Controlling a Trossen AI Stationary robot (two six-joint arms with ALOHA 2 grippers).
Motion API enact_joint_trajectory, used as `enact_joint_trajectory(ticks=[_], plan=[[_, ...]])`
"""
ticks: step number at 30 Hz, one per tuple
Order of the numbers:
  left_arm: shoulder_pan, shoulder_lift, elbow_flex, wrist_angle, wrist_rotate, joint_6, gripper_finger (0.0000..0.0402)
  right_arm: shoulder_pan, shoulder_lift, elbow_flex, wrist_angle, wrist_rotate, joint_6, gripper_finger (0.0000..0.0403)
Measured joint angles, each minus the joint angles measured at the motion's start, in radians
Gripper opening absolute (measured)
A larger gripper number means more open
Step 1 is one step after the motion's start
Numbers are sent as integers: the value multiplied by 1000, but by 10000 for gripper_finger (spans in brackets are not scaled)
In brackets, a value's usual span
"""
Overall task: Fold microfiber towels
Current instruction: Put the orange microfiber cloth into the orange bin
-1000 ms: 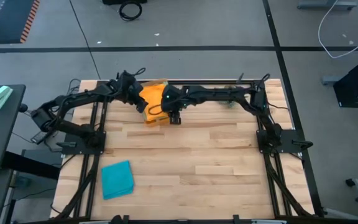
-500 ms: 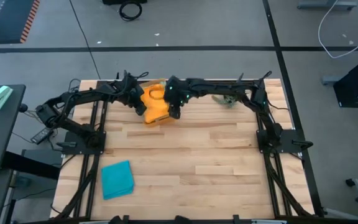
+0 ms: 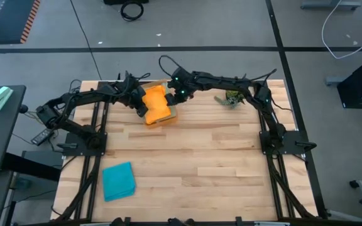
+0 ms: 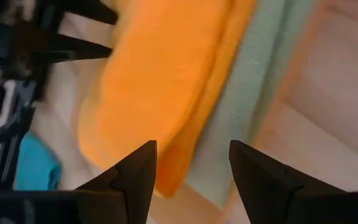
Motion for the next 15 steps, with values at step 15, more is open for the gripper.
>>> enact_joint_trajectory(ticks=[15], plan=[[-4,1,-1,3,-1,-15,149,62,46,0,96,72,214,209]])
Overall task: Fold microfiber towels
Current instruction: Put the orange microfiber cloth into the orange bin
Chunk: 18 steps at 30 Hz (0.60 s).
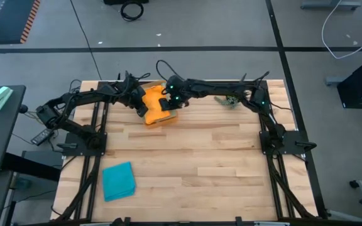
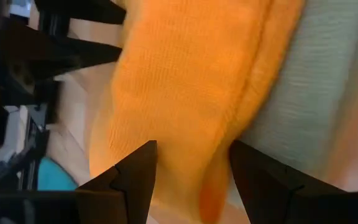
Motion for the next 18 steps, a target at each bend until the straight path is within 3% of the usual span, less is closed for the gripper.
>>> enact_joint_trajectory(ticks=[18], plan=[[-68,1,-1,2,-12,-42,142,38,25,1,50,143,103,199]])
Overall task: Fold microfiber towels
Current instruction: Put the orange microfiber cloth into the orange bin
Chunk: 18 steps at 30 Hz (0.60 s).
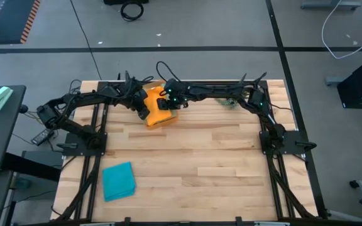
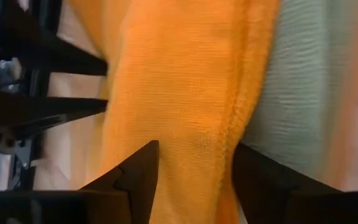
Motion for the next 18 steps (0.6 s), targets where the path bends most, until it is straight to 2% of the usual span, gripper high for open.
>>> enact_joint_trajectory(ticks=[4,8,14,18], plan=[[-2,0,0,0,-7,-9,147,17,9,-1,21,8,17,170],[-2,0,0,1,-8,-18,147,34,38,1,92,-40,62,123],[-2,0,0,-11,-11,-17,140,47,13,-1,86,55,-53,22],[-2,0,0,-15,-11,-18,144,30,-32,0,41,107,-124,11]])
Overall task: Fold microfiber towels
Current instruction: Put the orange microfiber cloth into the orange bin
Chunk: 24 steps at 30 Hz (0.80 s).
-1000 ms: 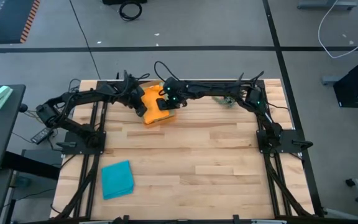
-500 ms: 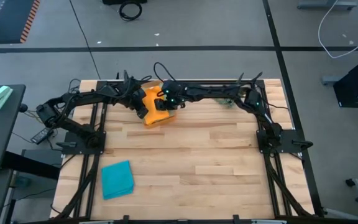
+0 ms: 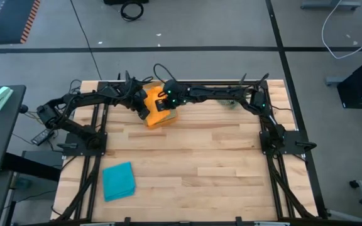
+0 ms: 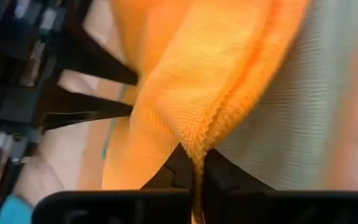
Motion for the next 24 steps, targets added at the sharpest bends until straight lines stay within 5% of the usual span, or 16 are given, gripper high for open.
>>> enact_joint_trajectory(ticks=[10,20,24], plan=[[0,0,0,7,2,-2,143,-32,-21,1,-138,-59,-82,25],[7,-2,19,-34,-6,23,147,-75,-49,0,-190,-204,-146,162],[21,-29,101,-145,-6,77,147,-113,-94,0,-199,-151,-206,193]])
